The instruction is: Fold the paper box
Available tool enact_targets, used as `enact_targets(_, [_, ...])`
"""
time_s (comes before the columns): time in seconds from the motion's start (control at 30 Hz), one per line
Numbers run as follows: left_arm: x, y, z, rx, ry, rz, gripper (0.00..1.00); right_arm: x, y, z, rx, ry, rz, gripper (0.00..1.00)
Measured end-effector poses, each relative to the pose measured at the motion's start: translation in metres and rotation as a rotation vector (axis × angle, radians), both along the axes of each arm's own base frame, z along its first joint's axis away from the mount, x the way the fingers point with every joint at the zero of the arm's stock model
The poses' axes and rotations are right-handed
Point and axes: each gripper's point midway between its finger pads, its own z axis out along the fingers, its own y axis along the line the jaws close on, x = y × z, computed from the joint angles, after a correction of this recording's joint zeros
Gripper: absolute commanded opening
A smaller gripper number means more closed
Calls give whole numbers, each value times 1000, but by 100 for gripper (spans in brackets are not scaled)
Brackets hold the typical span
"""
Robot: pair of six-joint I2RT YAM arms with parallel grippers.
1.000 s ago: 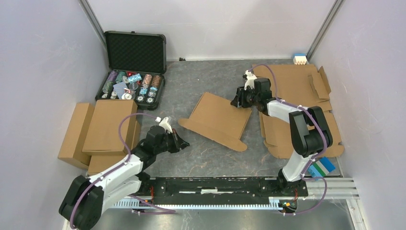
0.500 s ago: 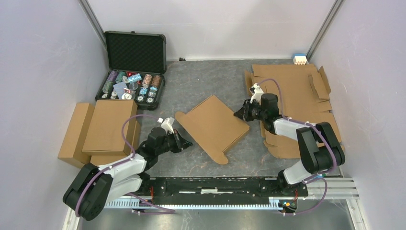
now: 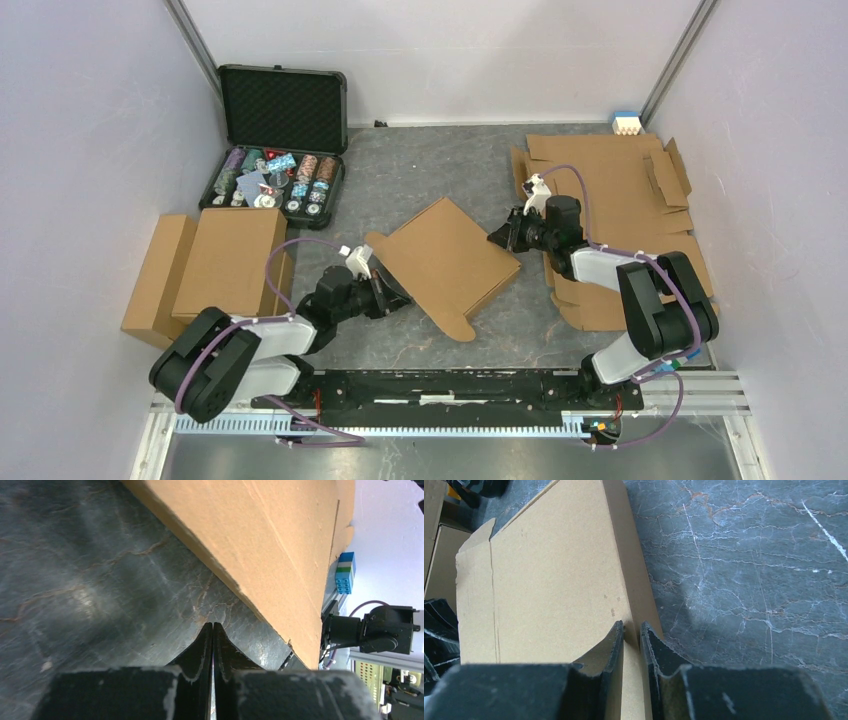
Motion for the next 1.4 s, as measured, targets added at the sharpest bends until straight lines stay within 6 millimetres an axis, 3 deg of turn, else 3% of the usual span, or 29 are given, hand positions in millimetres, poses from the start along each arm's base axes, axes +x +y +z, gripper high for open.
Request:
enact_targets(0.27, [-5,-26,2,-24,-38,-81,5,2,-2,0,11,1,-2,20])
enact_targets(0.57, [21,-67,7,-92,-89,-116,2,10,-8,0,0,-26,-33,19])
enact_targets(0.73, [28,-79,5,-121,-113,-115,2,18,-16,0,-13,-41,-73,19])
enact_targets(1.03, [39,-102,28,-165,-160,-135,3,28,-32,1,-45,-80,-134,21])
enact_targets(1.4, [36,-113,60,-187,-200,-171,4,2,-43,6,-46,-93,-170,24])
